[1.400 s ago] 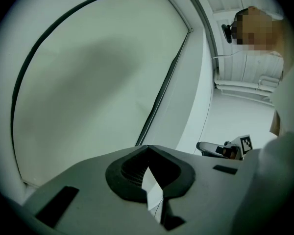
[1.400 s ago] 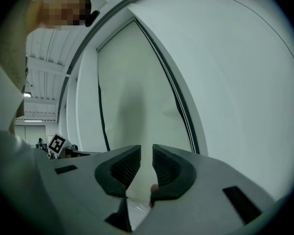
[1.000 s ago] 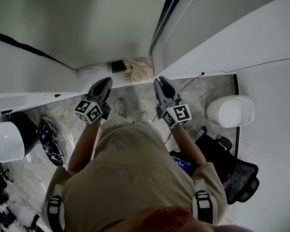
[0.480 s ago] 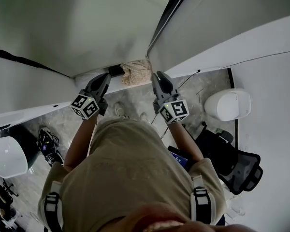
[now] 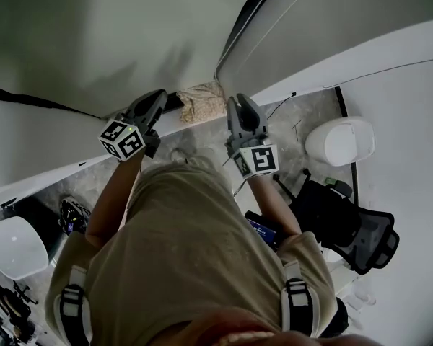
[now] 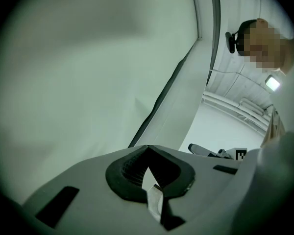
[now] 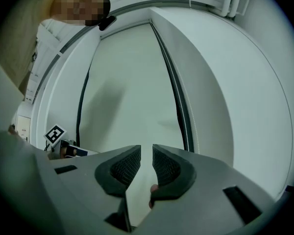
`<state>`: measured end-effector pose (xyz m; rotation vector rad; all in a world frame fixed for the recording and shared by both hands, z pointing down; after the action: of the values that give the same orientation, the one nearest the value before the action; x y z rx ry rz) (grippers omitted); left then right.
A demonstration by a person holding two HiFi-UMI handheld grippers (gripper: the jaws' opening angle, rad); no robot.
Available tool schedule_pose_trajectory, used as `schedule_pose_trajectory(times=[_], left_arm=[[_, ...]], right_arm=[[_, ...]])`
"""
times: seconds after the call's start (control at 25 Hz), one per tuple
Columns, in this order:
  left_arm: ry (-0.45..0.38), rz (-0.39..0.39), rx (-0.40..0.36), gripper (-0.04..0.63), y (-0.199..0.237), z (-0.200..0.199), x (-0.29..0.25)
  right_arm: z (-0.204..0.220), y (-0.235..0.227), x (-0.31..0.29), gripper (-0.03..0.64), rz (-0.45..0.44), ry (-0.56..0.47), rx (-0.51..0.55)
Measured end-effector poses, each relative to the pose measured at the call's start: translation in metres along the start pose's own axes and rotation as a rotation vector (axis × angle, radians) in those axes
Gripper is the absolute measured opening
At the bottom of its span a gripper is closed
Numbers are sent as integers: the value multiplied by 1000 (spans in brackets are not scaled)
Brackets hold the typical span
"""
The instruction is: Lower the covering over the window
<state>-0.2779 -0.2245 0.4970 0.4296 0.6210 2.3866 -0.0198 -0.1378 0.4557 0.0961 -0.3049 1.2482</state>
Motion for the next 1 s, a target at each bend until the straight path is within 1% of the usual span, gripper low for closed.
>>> schedule_pose_trajectory(times=[0.16, 0.24, 0.4, 0.56, 0.72, 0.8, 0.88, 1.0], left_arm=[[-8, 33, -61, 15, 0, -15, -6], [-14, 26, -60, 15, 1, -19, -3], [7, 5, -52, 15, 6, -12, 2], [38, -25, -76, 15, 7, -6, -6], [33, -22, -128, 15, -4, -4, -29], [37, -12, -148, 15, -10, 0, -42], [39, -3, -161, 15, -22, 5, -57], [12, -5, -152, 15, -42, 8, -87]], right_arm=[[-1, 6, -4, 60, -3, 40, 21], [3, 8, -5, 60, -16, 27, 8], [0, 5, -4, 60, -21, 15, 35], [5, -13, 8, 60, -13, 11, 34], [10, -44, 11, 60, -26, 57, 28], [4, -50, 5, 60, -43, 41, 22], [-3, -56, 3, 60, -85, 20, 17], [-10, -71, -1, 60, -147, 12, 7]])
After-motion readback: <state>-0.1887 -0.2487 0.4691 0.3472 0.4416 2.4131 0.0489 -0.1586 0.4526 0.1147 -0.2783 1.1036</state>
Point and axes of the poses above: the fingertips, and each gripper's own axes: x backward along the fingers, y to its left, z out of its underside, the point moved 8 cm from there along x, backward along the fingers, and after that the axes turned 14 degrees about -y, right-handed, at the moved point
